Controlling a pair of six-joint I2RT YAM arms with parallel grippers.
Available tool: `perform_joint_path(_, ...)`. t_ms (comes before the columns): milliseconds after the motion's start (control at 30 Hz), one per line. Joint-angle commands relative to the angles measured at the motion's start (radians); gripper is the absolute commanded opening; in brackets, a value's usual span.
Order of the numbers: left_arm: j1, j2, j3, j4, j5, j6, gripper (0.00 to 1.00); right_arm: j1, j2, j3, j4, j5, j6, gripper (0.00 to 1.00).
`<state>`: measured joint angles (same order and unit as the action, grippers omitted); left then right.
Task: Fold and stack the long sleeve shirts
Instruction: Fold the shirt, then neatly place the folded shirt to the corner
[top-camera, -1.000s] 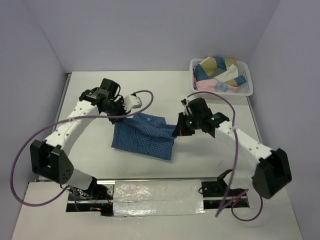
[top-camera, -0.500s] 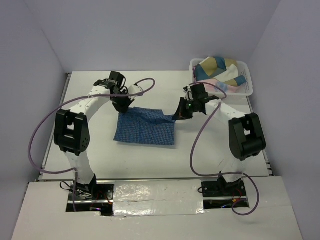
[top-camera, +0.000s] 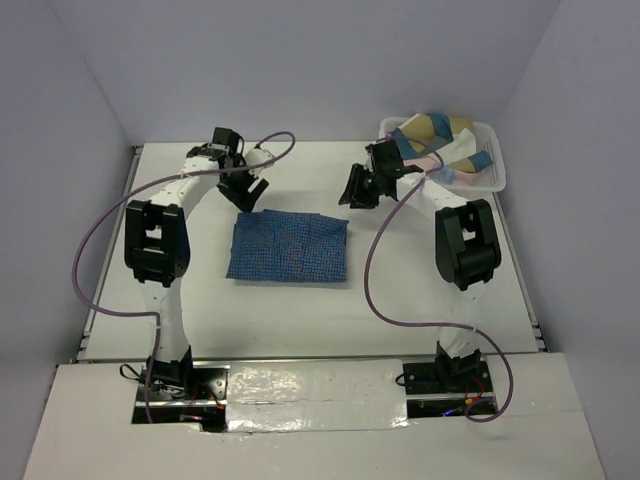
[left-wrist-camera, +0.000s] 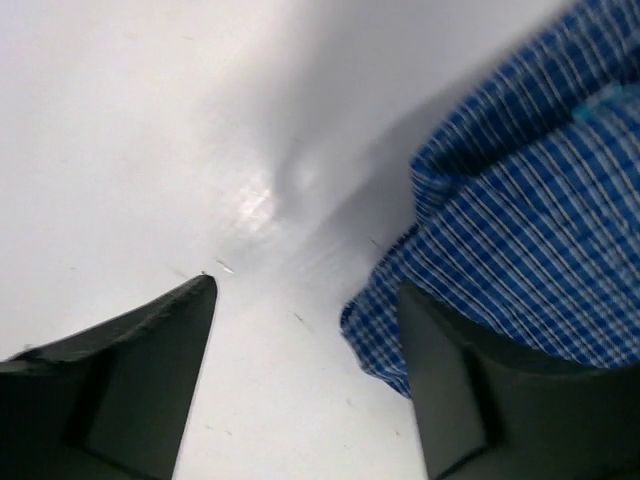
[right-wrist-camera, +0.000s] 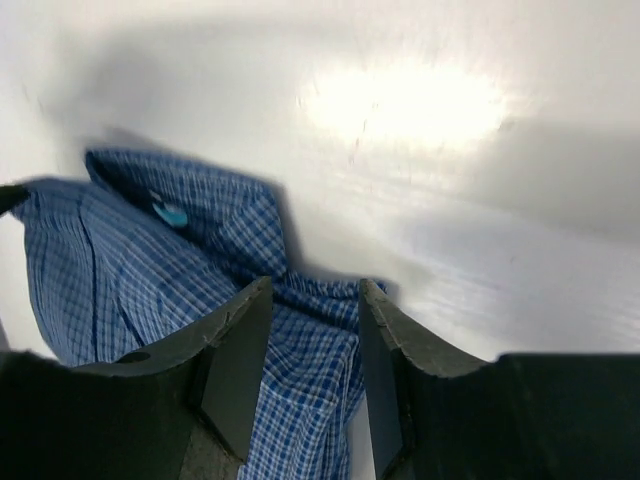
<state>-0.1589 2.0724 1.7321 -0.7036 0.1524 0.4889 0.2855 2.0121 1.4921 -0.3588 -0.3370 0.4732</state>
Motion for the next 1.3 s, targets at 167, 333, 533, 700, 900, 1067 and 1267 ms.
perform_joint_path(167, 0.079, -0.133, 0.03, 0.047, 0.05, -0.113, 0.99, 0.092, -0.214, 0.057, -0.028, 0.384, -0.116, 0.5)
perform_joint_path(333, -0.04, -0.415, -0.263, 0.153, 0.079, -0.102, 0.95, 0.254, -0.38, -0.183, 0.046, 0.431, -0.091, 0.49)
perform_joint_path(533, -0.185, -0.428, -0.417, 0.113, 0.147, -0.09, 0.86, 0.296, -0.366, -0.345, 0.102, 0.303, 0.08, 0.47)
perform_joint_path(700, -0.185, -0.35, -0.476, 0.153, 0.052, -0.099, 0.87, 0.302, -0.265, -0.379, 0.142, 0.242, 0.131, 0.47)
perform_joint_path(900, -0.185, -0.27, -0.496, 0.199, 0.018, -0.102, 0.87, 0.303, -0.161, -0.331, 0.149, 0.227, 0.133, 0.46)
perform_joint_path(1067, -0.142, -0.287, -0.563, 0.211, 0.002, -0.084, 0.89, 0.346, -0.144, -0.331, 0.132, 0.262, 0.125, 0.46)
perform_joint_path(1267, 0.048, -0.363, -0.713, 0.239, 0.009, -0.052, 0.89, 0.46, -0.086, -0.28, 0.156, 0.221, 0.162, 0.46)
